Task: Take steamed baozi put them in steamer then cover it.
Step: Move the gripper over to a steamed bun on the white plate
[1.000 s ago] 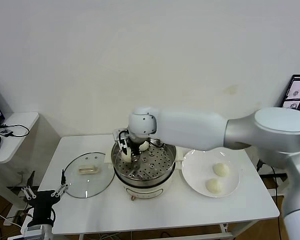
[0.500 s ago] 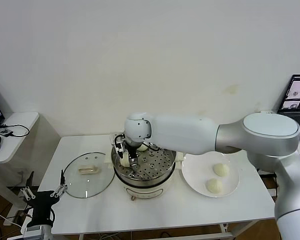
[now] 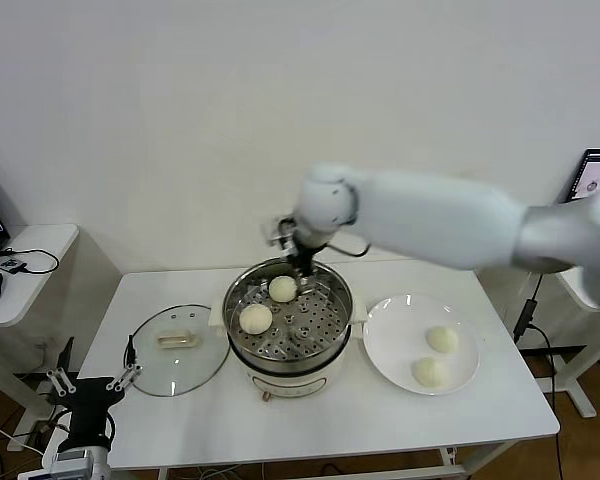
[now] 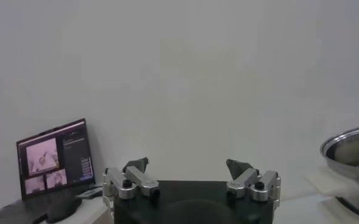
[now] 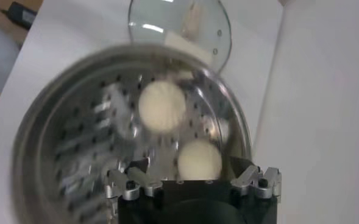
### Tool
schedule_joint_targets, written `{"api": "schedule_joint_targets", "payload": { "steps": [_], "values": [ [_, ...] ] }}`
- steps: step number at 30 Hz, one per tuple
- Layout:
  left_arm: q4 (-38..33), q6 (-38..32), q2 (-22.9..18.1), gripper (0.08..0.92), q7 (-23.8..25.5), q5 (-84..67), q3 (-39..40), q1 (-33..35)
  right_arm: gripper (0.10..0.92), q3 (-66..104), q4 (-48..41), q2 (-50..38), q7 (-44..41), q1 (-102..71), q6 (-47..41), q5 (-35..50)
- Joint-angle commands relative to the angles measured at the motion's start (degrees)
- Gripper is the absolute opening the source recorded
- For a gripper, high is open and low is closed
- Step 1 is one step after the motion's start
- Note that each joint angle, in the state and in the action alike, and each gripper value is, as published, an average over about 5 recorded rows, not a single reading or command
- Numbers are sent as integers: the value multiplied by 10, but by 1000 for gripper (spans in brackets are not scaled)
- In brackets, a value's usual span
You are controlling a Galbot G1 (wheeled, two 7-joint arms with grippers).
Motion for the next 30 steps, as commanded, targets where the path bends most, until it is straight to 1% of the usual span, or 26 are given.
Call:
{"api": "schedule_joint_targets", "payload": {
  "steps": [1,5,12,20,30],
  "values": [
    [-2,1,-1,823,0,6,9,0,823,-19,123,-252,-79,31,82,-97],
    [-3,2,-2,823,0,13,15,1,823,4,149,-331,-78,-39,95,-148],
    [-1,3,-6,823,-2,24,19,7,823,126,150,-386,-62,-234,110,-228],
    [-1,3,-12,823,-3,30,21,10,823,225,128,-383,-42,-383,119,-262],
    [4,3,-13,823,-4,31,18,10,823,241,79,-340,-29,-431,122,-276]
  ]
}}
